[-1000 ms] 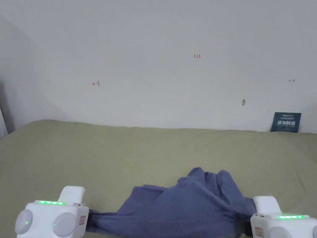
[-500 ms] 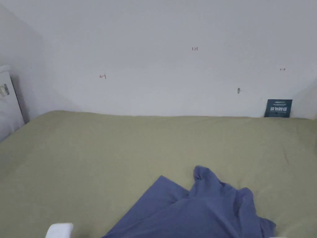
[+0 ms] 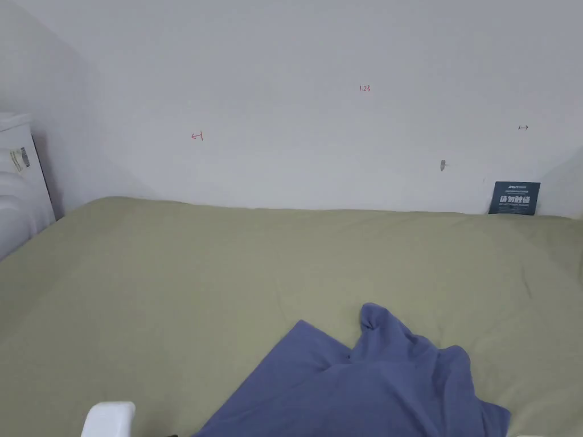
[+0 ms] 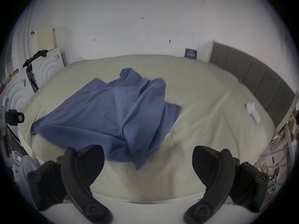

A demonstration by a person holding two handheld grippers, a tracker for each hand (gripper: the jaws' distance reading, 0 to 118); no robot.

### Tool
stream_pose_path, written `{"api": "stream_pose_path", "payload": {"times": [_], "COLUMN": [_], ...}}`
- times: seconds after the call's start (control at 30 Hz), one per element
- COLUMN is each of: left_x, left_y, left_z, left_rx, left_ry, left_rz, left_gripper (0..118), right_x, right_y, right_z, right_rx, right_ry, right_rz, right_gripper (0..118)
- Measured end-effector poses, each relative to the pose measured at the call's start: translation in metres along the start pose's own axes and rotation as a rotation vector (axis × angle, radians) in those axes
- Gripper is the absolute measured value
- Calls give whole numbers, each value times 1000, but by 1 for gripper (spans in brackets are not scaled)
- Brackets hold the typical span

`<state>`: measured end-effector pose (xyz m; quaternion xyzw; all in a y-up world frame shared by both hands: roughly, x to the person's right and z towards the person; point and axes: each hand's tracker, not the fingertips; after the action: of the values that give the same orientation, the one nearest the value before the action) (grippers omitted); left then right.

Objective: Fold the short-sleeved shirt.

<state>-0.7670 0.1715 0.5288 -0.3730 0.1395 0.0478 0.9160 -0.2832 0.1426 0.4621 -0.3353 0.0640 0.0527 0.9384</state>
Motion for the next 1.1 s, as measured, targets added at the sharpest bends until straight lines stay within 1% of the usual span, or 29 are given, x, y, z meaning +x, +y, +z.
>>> {"api": "stream_pose_path", "payload": {"times": [0.03, 0.07, 0.1, 0.17, 0.2, 0.23, 0.27, 0.3, 0.33, 0.37, 0.4, 0.47, 0.53, 0.57, 0.7, 0.83, 0.97, 1.03, 1.1], "left_x": [2, 5, 9, 22, 27, 31, 35, 43, 47, 50, 54, 58, 59, 59, 53, 47, 32, 20, 3], "left_y": [3, 6, 9, 11, 10, 8, 5, 1, -2, -6, -10, -10, -11, -10, -11, -14, -15, -14, -11], "left_z": [5, 18, 31, 63, 78, 91, 103, 114, 120, 120, 125, 130, 131, 130, 128, 123, 112, 100, 85], "left_rx": [29, 78, 126, 214, 269, 308, 348, 375, 392, 411, 418, 402, 409, 406, 404, 379, 290, 174, 86], "left_ry": [4, 21, 3, -4, -15, -42, -49, -45, -45, -7, -10, -38, -42, -38, -21, -3, 10, 8, -46], "left_rz": [-9, -3, -6, 6, 27, 35, 40, 39, 33, 45, 47, 44, 38, 30, 37, 46, 55, 43, 57], "left_gripper": [114, 114, 114, 114, 112, 107, 89, 29, 0, 0, 0, 0, 0, 0, 0, 0, 0, 0, 0], "right_x": [3, 6, -9, -12, -15, -18, -22, -26, -27, -34, -36, -40, -42, -43, -45, -45, -50, -53, -55], "right_y": [1, 0, 30, 41, 43, 44, 43, 42, 39, 35, 33, 33, 29, 29, 28, 26, 23, 20, 15], "right_z": [11, 25, 38, 65, 77, 88, 97, 106, 113, 123, 131, 136, 136, 136, 133, 129, 122, 117, 111], "right_rx": [35, 101, 165, 252, 287, 323, 327, 338, 367, 373, 404, 376, 391, 386, 389, 382, 354, 326, 310], "right_ry": [-3, -3, -13, 0, 4, 0, -13, -20, -15, -7, -22, 7, -31, -27, -35, -19, -7, 7, 22], "right_rz": [1, -18, -52, -98, -103, -103, -98, -109, -132, -154, -172, -137, -110, -102, -90, -101, -90, -79, -74], "right_gripper": [112, 111, 105, 86, 75, 67, 56, 18, 1, 1, 1, 1, 1, 1, 1, 1, 1, 1, 1]}}
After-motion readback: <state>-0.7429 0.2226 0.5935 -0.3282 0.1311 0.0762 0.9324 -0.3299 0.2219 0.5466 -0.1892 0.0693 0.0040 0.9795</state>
